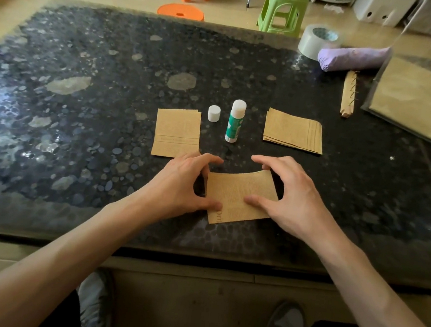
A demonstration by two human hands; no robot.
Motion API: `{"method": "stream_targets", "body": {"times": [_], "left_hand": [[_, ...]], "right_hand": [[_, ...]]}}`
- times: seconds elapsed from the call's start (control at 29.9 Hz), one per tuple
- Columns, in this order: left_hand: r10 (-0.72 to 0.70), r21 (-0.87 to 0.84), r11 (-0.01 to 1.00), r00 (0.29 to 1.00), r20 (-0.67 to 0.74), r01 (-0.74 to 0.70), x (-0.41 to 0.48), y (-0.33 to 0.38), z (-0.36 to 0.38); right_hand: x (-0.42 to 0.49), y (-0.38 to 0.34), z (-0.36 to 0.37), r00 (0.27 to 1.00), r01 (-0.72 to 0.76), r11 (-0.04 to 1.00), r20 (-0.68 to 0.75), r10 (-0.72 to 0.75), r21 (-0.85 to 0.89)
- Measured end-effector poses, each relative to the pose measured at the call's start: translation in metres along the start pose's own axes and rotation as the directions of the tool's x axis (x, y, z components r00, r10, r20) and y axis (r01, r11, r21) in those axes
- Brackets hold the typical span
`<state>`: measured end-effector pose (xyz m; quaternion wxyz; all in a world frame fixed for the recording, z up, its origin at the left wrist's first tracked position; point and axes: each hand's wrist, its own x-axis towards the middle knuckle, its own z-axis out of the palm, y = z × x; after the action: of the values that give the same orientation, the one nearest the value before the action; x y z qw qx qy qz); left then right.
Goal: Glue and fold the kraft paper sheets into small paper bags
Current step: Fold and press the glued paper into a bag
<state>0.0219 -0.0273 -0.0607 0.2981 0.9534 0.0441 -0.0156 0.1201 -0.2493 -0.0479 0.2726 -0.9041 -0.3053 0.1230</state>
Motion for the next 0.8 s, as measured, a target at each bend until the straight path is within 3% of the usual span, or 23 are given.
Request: {"method": "stream_targets", "body": {"times": [0.17, 0.43, 0.53, 0.63, 0.8], "left_hand": [[-0.008, -0.003, 1.0, 1.0, 0.01, 0.008, 0.0, -0.001, -0.001], [-0.044, -0.078, 0.996, 0.999, -0.026, 0.042, 0.002, -0.002, 0.0], [-0.07, -0.239, 0.969, 0.997, -0.011, 0.066, 0.003, 0.003, -0.005], [-0.138, -0.537, 0.837, 0.99, -0.019, 0.106, 0.0, 0.01, -0.009], [-0.236, -0.647, 0.745, 0.971, -0.029, 0.161, -0.002, 0.014, -0.012]], "right_hand": [[0.002, 0.002, 0.002, 0.993, 0.016, 0.997, -0.116, -0.008, 0.069], [0.0, -0.002, -0.007, 0.977, 0.074, 0.877, -0.21, 0.031, 0.474], [-0.001, -0.004, -0.007, 0.975, 0.046, 0.82, -0.204, 0.087, 0.57], [-0.001, -0.008, -0.009, 0.972, 0.01, 0.748, -0.182, 0.149, 0.664], [-0.002, -0.014, -0.01, 0.971, -0.175, 0.545, 0.052, 0.233, 0.82]]}}
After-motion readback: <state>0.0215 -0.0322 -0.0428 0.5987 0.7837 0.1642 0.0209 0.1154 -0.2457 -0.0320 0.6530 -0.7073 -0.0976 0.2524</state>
